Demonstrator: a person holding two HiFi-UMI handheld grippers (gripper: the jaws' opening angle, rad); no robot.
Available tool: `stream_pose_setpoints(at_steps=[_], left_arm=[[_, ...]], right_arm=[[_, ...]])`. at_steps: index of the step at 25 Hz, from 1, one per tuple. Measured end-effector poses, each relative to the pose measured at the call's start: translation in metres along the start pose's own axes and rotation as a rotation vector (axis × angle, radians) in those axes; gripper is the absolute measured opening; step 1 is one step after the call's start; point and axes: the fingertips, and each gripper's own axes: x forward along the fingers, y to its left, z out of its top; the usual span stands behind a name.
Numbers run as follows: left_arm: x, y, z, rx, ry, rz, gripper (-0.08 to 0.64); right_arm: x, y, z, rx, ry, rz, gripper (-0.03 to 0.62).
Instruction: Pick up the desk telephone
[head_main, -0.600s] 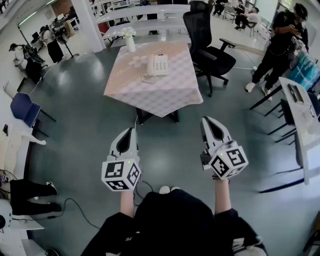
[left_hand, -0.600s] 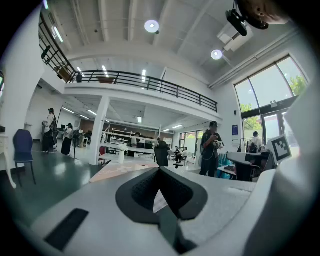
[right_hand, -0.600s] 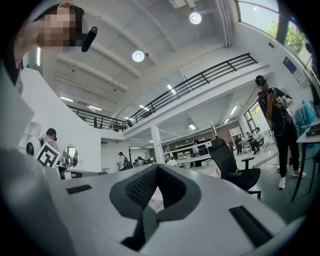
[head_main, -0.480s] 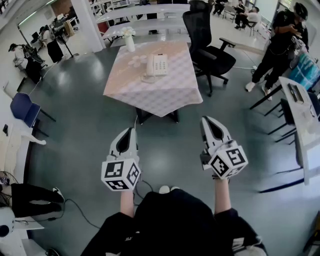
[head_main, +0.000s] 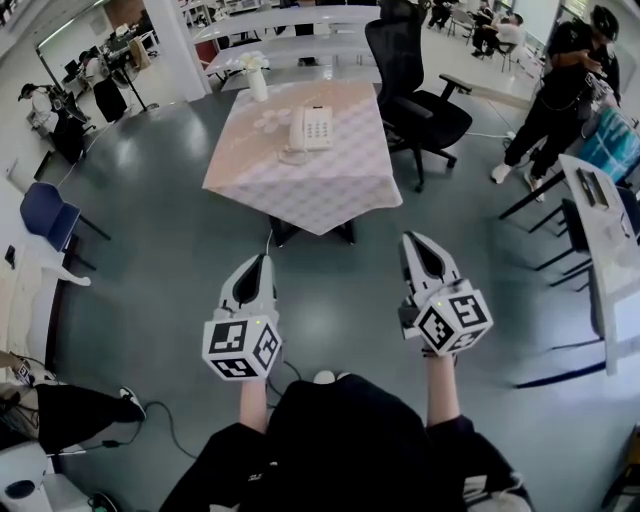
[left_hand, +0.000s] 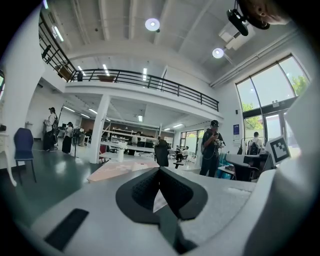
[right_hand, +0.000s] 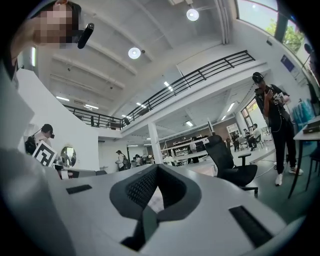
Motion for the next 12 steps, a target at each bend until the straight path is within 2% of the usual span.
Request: stream_pose_setpoints(at_steps=[7,12], left_arm=[[0.002,-0.010,-0.010,0.009,0.016,0.023,0.000],[0.002,-0.005,-0.020,-0.012,0.042,0.056,0.000]], right_arm=[[-0.001,-0.014,-0.008,0.026,0.006,-0.003,-0.008],[0.004,-0.017,-0.015,0.065,0.018,0.003,-0.008]])
